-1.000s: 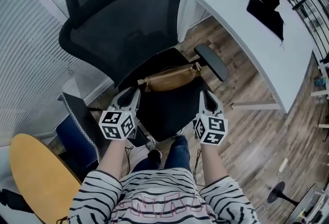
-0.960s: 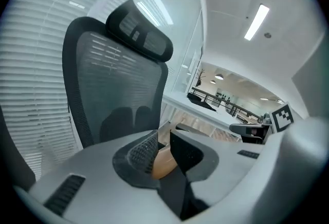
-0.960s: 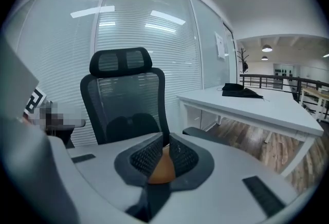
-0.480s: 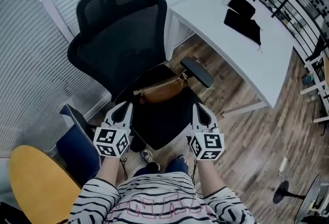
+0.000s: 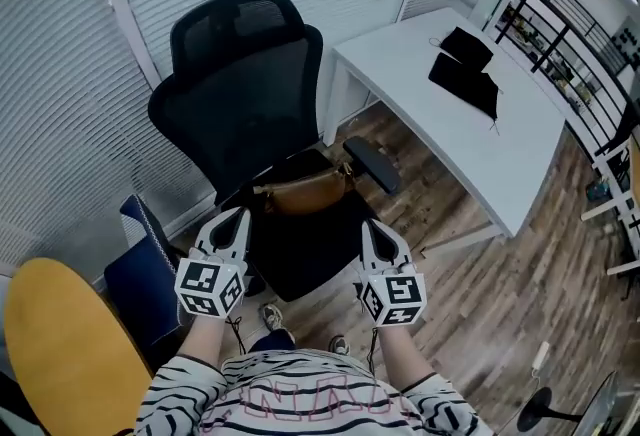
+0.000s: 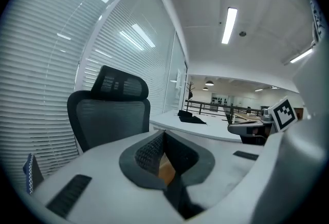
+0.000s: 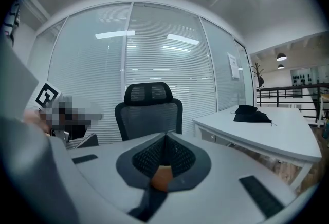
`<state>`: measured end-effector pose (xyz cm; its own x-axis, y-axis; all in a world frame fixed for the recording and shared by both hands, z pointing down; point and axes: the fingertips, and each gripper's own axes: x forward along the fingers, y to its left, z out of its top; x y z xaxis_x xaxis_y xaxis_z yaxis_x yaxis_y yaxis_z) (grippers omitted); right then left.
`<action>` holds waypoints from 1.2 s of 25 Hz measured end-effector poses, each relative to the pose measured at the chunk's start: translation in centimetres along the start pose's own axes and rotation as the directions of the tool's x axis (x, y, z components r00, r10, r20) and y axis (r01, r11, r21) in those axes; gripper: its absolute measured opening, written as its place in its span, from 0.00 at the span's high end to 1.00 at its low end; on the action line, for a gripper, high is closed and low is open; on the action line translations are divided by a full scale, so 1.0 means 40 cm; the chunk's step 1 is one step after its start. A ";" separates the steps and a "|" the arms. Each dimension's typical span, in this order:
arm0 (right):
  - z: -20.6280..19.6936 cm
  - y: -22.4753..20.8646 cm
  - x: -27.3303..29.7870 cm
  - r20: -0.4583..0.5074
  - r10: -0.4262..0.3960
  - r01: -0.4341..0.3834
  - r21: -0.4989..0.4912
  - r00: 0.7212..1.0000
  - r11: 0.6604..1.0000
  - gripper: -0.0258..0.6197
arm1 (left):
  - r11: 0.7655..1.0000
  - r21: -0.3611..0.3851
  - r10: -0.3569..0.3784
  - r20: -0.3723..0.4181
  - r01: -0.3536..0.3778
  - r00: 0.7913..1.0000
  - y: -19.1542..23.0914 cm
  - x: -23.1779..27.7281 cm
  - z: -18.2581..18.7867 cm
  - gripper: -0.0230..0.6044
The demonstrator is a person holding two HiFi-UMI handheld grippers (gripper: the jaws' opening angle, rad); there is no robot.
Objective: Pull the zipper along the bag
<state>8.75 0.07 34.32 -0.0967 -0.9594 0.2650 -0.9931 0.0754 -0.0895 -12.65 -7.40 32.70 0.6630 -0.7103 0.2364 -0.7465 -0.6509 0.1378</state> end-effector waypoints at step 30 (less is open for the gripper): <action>-0.056 -0.135 -0.380 0.049 0.200 -0.198 -0.038 0.979 0.979 0.92 | 0.989 0.060 0.130 0.058 -0.134 0.990 -0.462 -0.222 -0.089 0.92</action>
<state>15.43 14.86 32.93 -0.2900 -0.9370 0.1948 -0.9560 0.2744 -0.1033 -4.92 11.89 31.49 0.5621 -0.8035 0.1960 -0.8239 -0.5648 0.0471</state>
